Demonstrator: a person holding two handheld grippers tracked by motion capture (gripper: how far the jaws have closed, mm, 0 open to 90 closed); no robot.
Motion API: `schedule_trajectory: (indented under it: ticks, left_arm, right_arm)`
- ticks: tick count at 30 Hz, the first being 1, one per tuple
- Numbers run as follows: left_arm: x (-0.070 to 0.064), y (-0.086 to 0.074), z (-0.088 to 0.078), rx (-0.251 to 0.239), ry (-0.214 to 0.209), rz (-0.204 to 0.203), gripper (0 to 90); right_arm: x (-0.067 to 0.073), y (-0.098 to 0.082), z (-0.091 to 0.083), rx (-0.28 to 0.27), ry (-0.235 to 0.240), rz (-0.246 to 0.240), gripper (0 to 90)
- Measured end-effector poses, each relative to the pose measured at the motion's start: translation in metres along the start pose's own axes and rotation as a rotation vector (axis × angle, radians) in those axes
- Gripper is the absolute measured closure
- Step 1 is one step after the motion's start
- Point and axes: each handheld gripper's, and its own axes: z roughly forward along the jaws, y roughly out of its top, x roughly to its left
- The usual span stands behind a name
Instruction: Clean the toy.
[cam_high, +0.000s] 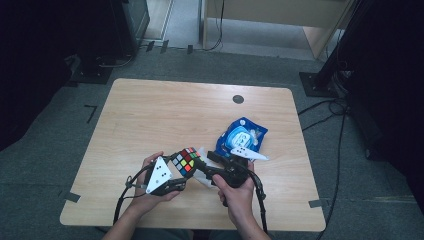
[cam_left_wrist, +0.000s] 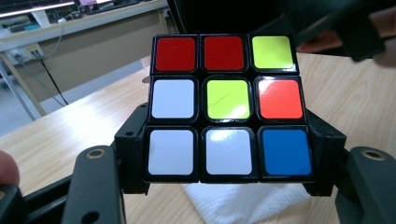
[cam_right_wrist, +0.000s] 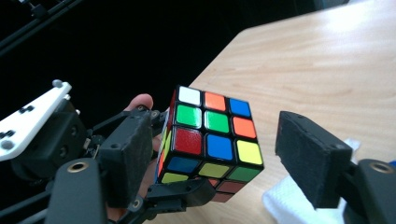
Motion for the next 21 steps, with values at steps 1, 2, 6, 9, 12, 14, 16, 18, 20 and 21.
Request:
schedule_trajectory:
  ticks: [1, 2, 6, 9, 12, 14, 16, 18, 20, 21]
  left_arm:
    - [-0.001, 0.0, 0.0, 0.0, 0.002, 0.005, 34.0]
    - [-0.003, 0.001, 0.0, -0.002, 0.003, 0.008, 34.0]
    - [-0.008, 0.003, 0.001, -0.01, 0.023, 0.018, 34.0]
    - [-0.011, 0.003, 0.002, -0.011, 0.03, 0.028, 34.0]
    - [-0.016, 0.004, 0.003, -0.016, 0.042, 0.039, 34.0]
    - [-0.018, 0.004, 0.004, -0.019, 0.051, 0.036, 34.0]
    - [-0.018, 0.004, 0.004, -0.021, 0.054, 0.03, 34.0]
    - [-0.019, 0.003, 0.004, -0.027, 0.056, 0.018, 34.0]
    - [-0.018, 0.003, 0.004, -0.032, 0.055, 0.008, 33.9]
    - [-0.018, 0.003, 0.004, -0.032, 0.05, 0.002, 33.8]
  right_arm:
    - [-0.001, -0.002, 0.002, 0.006, 0.001, 0.02, 25.9]
    - [-0.002, -0.003, 0.003, 0.008, 0.006, 0.028, 25.8]
    - [-0.004, -0.008, 0.007, 0.015, 0.019, 0.077, 26.5]
    - [-0.004, -0.012, 0.009, 0.009, 0.022, 0.096, 29.3]
    - [-0.006, -0.016, 0.012, 0.007, 0.032, 0.133, 30.4]
    - [-0.008, -0.018, 0.013, 0.011, 0.05, 0.162, 30.6]
    - [-0.009, -0.02, 0.014, 0.007, 0.054, 0.178, 30.9]
    - [-0.009, -0.02, 0.014, 0.002, 0.061, 0.189, 31.5]
    - [-0.011, -0.02, 0.013, -0.004, 0.079, 0.205, 33.1]
    - [-0.012, -0.02, 0.012, -0.01, 0.088, 0.207, 34.1]
